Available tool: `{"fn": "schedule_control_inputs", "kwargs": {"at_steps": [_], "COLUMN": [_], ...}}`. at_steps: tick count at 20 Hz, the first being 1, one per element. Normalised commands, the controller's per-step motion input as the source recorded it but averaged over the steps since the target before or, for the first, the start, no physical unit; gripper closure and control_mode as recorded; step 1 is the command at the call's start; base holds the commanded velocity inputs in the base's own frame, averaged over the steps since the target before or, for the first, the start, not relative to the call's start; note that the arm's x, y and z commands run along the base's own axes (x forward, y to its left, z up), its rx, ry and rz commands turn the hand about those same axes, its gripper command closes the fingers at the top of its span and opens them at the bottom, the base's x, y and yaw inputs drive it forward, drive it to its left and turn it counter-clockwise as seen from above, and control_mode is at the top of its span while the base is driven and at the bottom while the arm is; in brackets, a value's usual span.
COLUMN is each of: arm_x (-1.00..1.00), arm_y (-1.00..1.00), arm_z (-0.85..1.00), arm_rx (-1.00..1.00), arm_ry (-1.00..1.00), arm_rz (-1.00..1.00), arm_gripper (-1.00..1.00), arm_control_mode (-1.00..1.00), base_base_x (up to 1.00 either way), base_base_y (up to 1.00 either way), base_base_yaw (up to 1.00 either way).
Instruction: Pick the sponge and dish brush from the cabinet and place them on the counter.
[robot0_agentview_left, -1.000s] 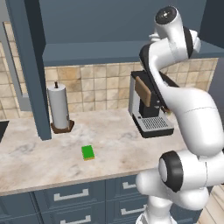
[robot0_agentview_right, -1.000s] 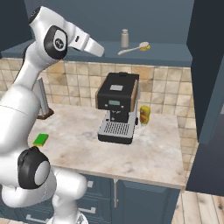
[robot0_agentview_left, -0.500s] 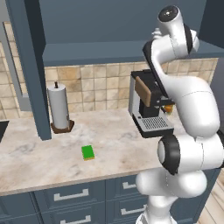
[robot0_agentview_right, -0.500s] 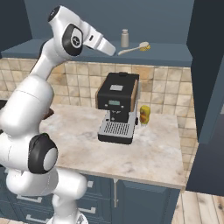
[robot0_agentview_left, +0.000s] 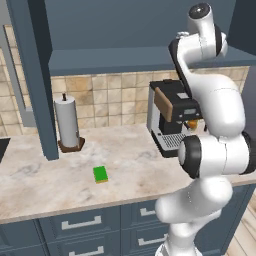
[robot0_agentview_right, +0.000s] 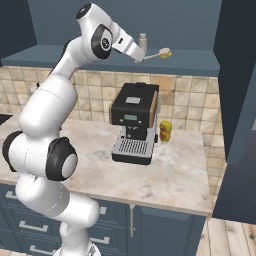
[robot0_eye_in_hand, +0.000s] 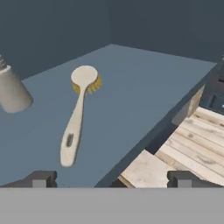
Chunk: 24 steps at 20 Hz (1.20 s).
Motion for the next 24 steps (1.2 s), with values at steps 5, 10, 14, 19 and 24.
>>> {"fn": "schedule_control_inputs", "kwargs": {"at_steps": [5,10,14,19,24], "arm_x": [0.44,0.44,0.42,0.4,0.39], "arm_y": [-0.18,-0.13,-0.11,-0.12,-0.17], "arm_z": [-0.03,-0.09,-0.13,-0.15,-0.12], "arm_rx": [0.05,0.01,0.0,0.0,0.0], "arm_ry": [0.0,0.0,-0.01,-0.02,-0.01], "arm_rz": [0.0,-0.02,-0.02,-0.03,-0.05], "arm_gripper": [-1.0,-1.0,-1.0,-1.0,-1.0], "arm_control_mode": [-1.0,-1.0,-1.0,-1.0,-1.0], "base_base_x": [0.0,0.0,0.0,0.0,0.0], "base_base_y": [0.0,0.0,0.0,0.0,0.0], "base_base_yaw": [0.0,0.0,0.0,0.0,0.0]}}
